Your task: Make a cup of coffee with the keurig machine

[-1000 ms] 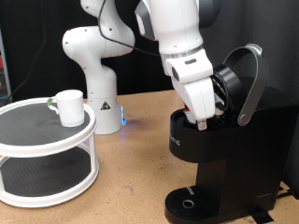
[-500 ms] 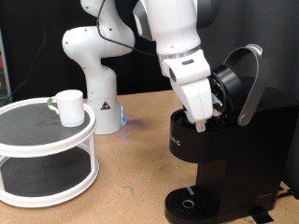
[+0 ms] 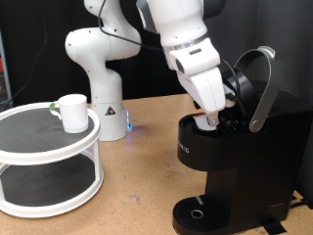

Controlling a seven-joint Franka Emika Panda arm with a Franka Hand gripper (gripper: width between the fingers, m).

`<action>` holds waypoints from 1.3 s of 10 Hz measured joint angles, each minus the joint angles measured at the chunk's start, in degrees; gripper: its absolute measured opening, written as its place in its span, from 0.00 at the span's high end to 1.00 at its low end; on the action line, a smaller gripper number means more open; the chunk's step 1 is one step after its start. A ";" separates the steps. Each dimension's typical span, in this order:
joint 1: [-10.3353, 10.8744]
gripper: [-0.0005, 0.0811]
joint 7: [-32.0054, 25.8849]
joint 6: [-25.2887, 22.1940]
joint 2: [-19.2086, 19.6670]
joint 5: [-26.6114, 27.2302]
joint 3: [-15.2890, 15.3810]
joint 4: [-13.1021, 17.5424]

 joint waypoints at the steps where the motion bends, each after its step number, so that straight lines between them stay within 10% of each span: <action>1: 0.00 0.01 -0.09 -0.96 -0.70 0.00 0.00 -0.03; 13: 0.01 0.01 -4.16 -4.95 -10.19 -2.58 0.08 -8.35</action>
